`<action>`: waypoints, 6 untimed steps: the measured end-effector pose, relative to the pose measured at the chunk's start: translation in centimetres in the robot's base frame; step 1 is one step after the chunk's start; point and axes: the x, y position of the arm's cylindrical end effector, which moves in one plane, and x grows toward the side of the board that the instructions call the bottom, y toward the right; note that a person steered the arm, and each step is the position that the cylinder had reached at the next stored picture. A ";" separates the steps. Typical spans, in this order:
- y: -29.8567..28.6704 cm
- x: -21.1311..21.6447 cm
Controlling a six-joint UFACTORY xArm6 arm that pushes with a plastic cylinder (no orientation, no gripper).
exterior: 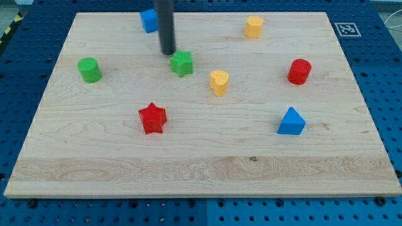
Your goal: Move your arm closer to the blue cube
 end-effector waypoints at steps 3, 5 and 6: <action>-5.5 -6.8; -6.3 -7.9; -6.5 -10.1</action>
